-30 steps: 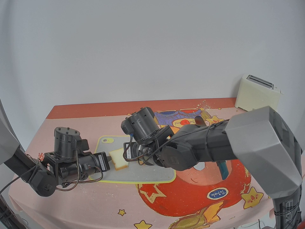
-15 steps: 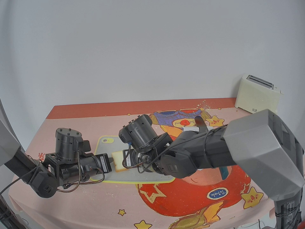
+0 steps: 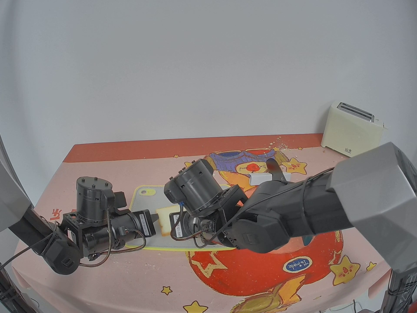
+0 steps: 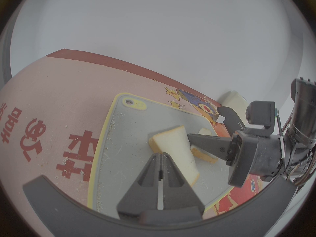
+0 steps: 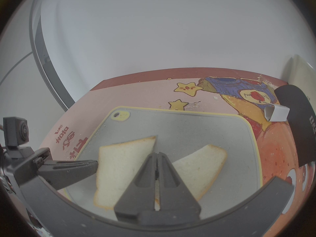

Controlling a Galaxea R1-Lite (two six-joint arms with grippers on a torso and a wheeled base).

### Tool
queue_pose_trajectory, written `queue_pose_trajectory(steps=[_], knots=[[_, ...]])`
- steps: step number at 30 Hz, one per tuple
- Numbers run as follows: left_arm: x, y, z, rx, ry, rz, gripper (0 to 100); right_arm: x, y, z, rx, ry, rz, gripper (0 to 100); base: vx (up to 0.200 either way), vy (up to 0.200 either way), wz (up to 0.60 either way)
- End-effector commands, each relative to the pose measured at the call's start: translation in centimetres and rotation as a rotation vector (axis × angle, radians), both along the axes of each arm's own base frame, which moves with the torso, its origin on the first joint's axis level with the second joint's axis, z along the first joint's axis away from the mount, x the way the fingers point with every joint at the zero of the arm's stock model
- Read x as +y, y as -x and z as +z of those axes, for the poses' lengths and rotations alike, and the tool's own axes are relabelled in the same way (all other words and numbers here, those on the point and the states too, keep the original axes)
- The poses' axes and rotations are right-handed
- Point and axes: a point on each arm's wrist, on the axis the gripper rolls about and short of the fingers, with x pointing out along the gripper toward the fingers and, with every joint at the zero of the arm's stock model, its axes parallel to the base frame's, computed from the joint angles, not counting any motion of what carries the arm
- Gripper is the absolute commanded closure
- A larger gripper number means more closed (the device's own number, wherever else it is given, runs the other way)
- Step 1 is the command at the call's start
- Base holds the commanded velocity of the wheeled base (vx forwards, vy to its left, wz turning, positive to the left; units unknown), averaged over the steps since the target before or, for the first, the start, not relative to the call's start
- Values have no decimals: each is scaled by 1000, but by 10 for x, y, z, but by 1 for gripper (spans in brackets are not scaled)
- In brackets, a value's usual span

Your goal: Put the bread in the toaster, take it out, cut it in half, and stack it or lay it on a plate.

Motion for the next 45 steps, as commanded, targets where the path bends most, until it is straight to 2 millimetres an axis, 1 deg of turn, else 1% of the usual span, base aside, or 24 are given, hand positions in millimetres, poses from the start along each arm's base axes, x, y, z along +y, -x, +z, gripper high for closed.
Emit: queue_pose_trajectory(steps=[1,2,3,4,6,10,11,13,14,16,17,25,32,39,43,45], knots=[[0,1,-6,12,-4,-6,100,-1,-1,20,-36,-54,-5,100,0,0,0],[0,2,-6,12,-4,-6,100,-3,-3,26,-44,-65,-11,100,0,0,0],[0,2,-6,12,-4,-6,100,-3,-3,26,-44,-65,-11,100,0,0,0],[0,2,-6,13,-4,-8,100,-10,-4,37,-56,-84,-25,100,0,0,0],[-1,2,-6,13,-4,-9,100,-27,-11,47,-61,-86,-61,100,0,0,0],[-1,2,-7,18,-6,-10,100,-51,-14,40,-32,-45,-101,100,0,0,0],[-1,2,-7,18,-6,-10,100,-52,-14,39,-29,-41,-103,100,0,0,0],[-4,3,-7,16,-6,-21,100,-58,-10,27,-2,0,-109,100,0,0,0],[-4,3,-7,16,-6,-21,100,-58,-10,27,-2,0,-109,100,0,0,0],[-4,3,-6,10,-4,-19,100,-62,-6,18,19,30,-111,100,0,0,0],[-4,2,-6,10,-4,-19,100,-62,-5,13,27,41,-109,100,0,0,0],[-4,1,-4,1,-1,-12,100,-54,-5,-2,59,43,-122,100,0,0,0],[-4,1,-5,2,-3,-13,100,-49,-5,-10,69,52,-119,100,0,0,0],[-4,1,-6,6,-6,-14,100,-41,-12,-9,57,32,-119,100,0,0,0],[-4,1,-6,6,-6,-14,100,-33,-25,-9,38,9,-128,100,0,0,0],[-4,2,-6,7,-6,-15,100,-30,-28,-8,31,-1,-129,100,0,0,0]])
